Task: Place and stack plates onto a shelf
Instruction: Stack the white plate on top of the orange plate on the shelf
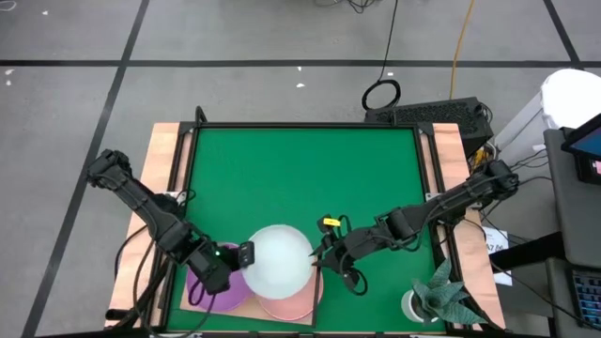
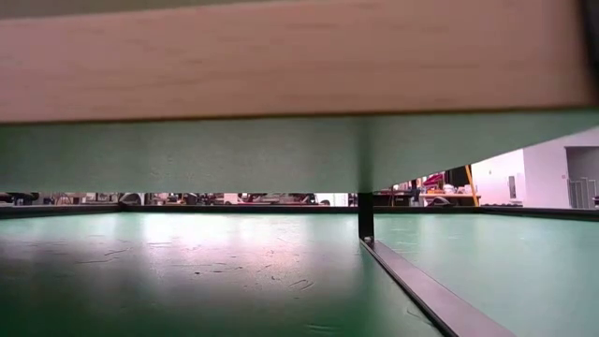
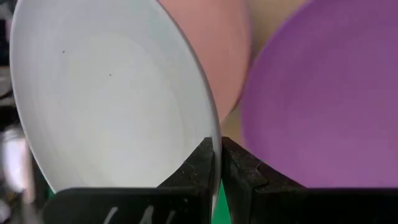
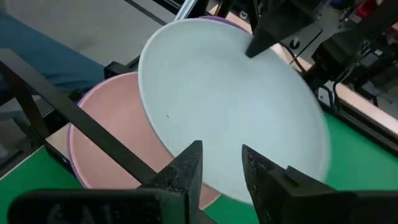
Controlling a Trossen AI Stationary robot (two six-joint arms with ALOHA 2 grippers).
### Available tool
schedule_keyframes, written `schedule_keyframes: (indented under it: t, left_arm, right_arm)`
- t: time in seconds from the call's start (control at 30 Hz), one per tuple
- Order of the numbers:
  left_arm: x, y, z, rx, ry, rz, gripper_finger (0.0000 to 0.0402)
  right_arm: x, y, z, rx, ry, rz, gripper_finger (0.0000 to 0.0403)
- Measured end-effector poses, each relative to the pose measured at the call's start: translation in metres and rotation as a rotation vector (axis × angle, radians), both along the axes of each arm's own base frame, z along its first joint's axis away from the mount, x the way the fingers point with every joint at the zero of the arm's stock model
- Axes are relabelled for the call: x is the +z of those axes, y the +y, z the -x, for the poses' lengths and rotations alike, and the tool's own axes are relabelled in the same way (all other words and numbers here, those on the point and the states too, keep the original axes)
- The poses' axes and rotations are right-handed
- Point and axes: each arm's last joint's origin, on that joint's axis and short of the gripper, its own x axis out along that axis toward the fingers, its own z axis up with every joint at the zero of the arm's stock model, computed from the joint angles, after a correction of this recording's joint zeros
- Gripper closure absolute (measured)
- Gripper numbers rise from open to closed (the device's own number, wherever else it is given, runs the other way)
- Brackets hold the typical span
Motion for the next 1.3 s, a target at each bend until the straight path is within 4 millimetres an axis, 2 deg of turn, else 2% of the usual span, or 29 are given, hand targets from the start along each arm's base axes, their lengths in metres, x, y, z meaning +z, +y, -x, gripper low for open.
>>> schedule_keyframes:
  t: [0.3, 0.57, 0.8, 0.93, 1.1, 1.3]
  left_arm:
    - [-0.001, -0.015, 0.008, -0.087, 0.049, 0.090, 0.0376]
    - [-0.018, -0.026, 0.001, -0.087, 0.101, 0.077, 0.0376]
    - [-0.026, -0.037, -0.012, -0.114, 0.044, 0.093, 0.0376]
    - [-0.032, -0.040, -0.019, -0.089, 0.029, 0.094, 0.0376]
    - [-0.043, -0.043, -0.027, 0.027, 0.011, 0.081, 0.0375]
    - [-0.043, -0.048, -0.031, 0.060, -0.026, 0.135, 0.0375]
  right_arm:
    - [0.016, 0.008, 0.015, 0.045, -0.051, -0.004, 0.0309]
    - [0.028, 0.012, 0.027, 0.071, -0.088, -0.020, 0.0309]
    - [0.032, 0.012, 0.030, 0.065, -0.100, -0.021, 0.0309]
    - [0.032, 0.011, 0.029, 0.030, -0.107, -0.003, 0.0309]
    - [0.032, 0.011, 0.030, 0.030, -0.102, -0.001, 0.0309]
    - [0.032, 0.011, 0.030, 0.030, -0.101, -0.001, 0.0309]
